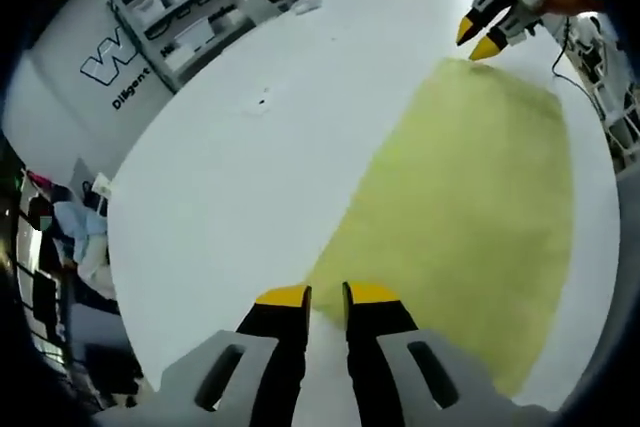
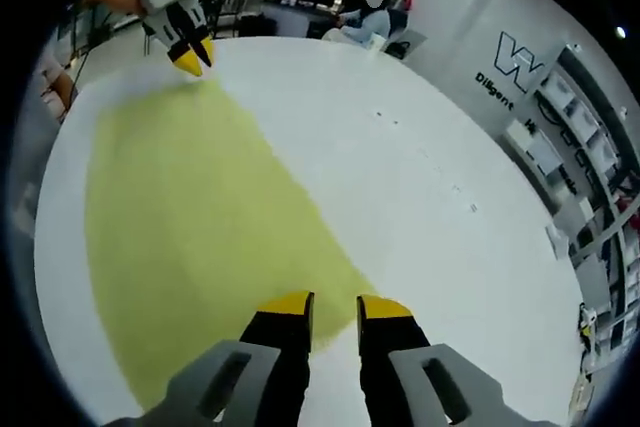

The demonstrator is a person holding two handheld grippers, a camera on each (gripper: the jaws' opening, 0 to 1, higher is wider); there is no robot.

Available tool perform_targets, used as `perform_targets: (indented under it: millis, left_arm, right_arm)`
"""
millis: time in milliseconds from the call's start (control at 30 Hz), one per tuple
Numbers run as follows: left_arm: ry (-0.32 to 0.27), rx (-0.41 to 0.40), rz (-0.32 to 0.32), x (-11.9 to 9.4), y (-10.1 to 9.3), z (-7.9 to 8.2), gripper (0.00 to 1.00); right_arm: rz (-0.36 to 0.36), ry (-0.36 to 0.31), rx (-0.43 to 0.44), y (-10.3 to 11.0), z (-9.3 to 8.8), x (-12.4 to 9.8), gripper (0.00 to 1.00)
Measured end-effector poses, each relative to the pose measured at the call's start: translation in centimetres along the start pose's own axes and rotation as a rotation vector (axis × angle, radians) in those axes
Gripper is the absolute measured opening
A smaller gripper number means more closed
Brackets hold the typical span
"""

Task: Fold the garment on the visible template until the final outline fits inside the template.

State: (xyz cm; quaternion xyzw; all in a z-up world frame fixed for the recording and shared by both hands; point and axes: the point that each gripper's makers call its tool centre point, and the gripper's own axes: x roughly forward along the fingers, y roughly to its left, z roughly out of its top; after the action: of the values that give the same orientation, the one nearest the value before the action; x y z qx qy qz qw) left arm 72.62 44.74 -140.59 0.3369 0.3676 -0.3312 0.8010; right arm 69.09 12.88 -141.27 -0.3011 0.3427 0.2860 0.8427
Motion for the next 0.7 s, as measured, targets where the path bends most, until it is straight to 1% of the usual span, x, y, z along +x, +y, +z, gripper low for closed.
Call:
perform_targets:
  millis: [33, 133, 233, 300, 367, 433, 567, 700]
  left_arm:
    - [-0.001, -0.016, -0.001, -0.1, 0.1, -0.1, 0.15]
    - [0.0, -0.031, 0.004, -0.5, 0.2, -0.4, 0.16]
    - [-0.02, -0.042, -0.008, -0.9, -0.6, -0.5, 0.19]
    - [-0.053, -0.01, -0.023, -1.1, -1.3, -0.2, 0.25]
    - [-0.055, -0.009, -0.03, -1.4, -1.8, -0.5, 0.32]
    - [-0.056, -0.02, -0.041, -1.7, -2.3, -0.8, 0.36]
    - [-0.056, -0.023, -0.055, -2.2, -2.8, -1.5, 0.37]
    - [-0.055, -0.039, -0.06, -2.6, -2.7, -2.1, 0.38]
  right_arm:
    - [0.001, -0.003, 0.006, 0.0, 0.0, -0.1, 0.11]
    - [0.007, -0.025, 0.03, 0.5, 0.2, -0.6, 0.13]
    - [0.029, -0.046, 0.074, 1.4, 0.2, -0.9, 0.19]
    - [0.04, -0.05, 0.079, 1.9, 0.1, -1.1, 0.22]
    - [0.051, -0.056, 0.083, 2.5, 0.0, -1.4, 0.23]
    - [0.056, -0.058, 0.092, 2.9, -0.1, -1.8, 0.25]
    - [0.06, -0.07, 0.128, 3.4, -0.5, -2.4, 0.25]
    - [0.068, -0.074, 0.135, 3.9, -0.8, -3.0, 0.26]
